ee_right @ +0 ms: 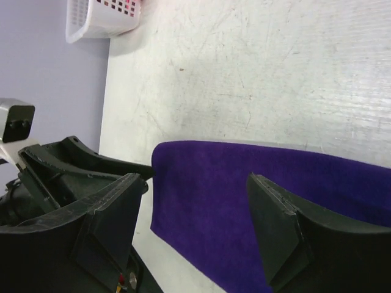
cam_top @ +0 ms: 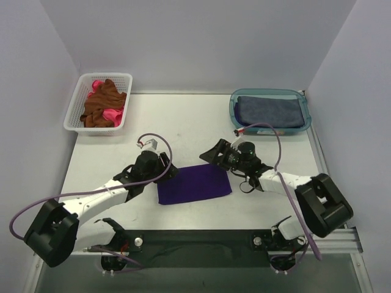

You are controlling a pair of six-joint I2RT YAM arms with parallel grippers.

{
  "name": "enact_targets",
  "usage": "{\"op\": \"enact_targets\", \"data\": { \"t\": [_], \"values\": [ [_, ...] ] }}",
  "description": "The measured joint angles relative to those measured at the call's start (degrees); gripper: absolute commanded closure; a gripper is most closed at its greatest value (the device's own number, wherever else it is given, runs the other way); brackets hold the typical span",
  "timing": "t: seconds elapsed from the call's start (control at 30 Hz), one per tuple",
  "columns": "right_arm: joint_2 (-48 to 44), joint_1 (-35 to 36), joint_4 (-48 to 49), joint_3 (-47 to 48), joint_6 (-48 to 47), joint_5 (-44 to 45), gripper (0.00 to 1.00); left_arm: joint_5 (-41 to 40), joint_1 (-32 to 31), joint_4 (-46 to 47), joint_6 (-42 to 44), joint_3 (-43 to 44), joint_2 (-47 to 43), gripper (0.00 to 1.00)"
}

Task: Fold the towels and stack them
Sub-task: Fold the towel

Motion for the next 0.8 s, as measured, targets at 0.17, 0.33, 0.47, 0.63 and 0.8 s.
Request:
{"op": "enact_targets", "data": {
  "t": [0.17,0.33,0.47,0.63,0.8],
  "values": [
    [11.4,0.1,9.8,0.2,0.1,-0.6,0.31,-0.1,3.8,9.7,0.2,-4.1,5.1,0.40],
    [23.2,-4.5,26.2,-3.1,3.1,-2.8,0.31,0.3,6.9,16.1,-0.2,-8.6,8.2,0.40],
    [28.9,-6.7,38.6,-4.0,6.8,-5.0,0.30,1.9,9.3,23.3,-0.4,-9.2,12.0,0.40],
    [30.2,-7.7,43.1,-4.5,8.5,-5.7,0.27,5.3,13.7,27.6,0.4,-8.2,15.6,0.40],
    [24.1,-8.5,36.6,-5.7,4.1,-5.0,0.25,7.9,18.6,27.0,3.3,-5.5,17.8,0.39]
  ]
}}
